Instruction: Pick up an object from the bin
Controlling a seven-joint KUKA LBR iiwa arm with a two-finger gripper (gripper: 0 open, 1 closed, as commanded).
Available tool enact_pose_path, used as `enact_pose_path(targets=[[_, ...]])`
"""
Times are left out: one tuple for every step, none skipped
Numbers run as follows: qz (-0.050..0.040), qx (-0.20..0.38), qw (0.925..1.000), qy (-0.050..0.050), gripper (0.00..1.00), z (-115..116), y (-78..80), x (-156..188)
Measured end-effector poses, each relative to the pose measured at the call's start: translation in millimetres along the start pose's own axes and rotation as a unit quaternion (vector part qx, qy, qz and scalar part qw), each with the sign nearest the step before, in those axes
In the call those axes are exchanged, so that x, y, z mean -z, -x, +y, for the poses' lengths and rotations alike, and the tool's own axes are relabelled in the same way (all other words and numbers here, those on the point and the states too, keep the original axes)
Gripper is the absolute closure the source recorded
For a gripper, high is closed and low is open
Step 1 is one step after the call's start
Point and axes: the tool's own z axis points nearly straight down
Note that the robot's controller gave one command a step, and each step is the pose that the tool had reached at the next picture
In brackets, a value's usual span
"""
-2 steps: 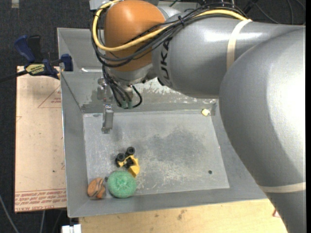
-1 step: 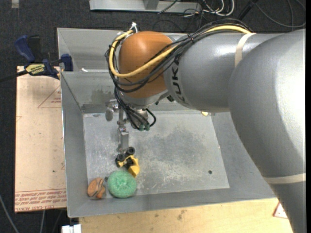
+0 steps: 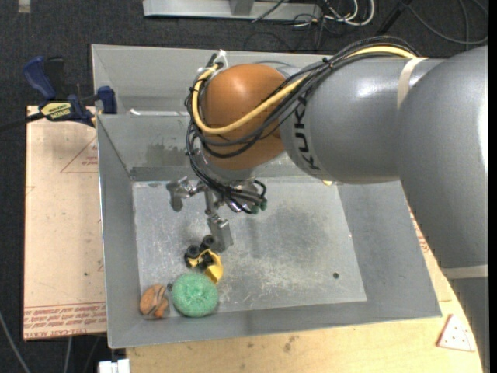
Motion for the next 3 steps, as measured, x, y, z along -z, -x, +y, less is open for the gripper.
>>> enact_pose_path(targets=[[-0.0004, 0.037, 0.9993, 0.001, 0.00, -6.1, -14.9, 0.6], [-0.0007, -0.056, 0.9984, 0.000, 0.00, -1.3, -28.9, -29.1], [-0.0022, 0.130, 0.9916, 0.000, 1.00, -8.6, -43.7, -57.2]])
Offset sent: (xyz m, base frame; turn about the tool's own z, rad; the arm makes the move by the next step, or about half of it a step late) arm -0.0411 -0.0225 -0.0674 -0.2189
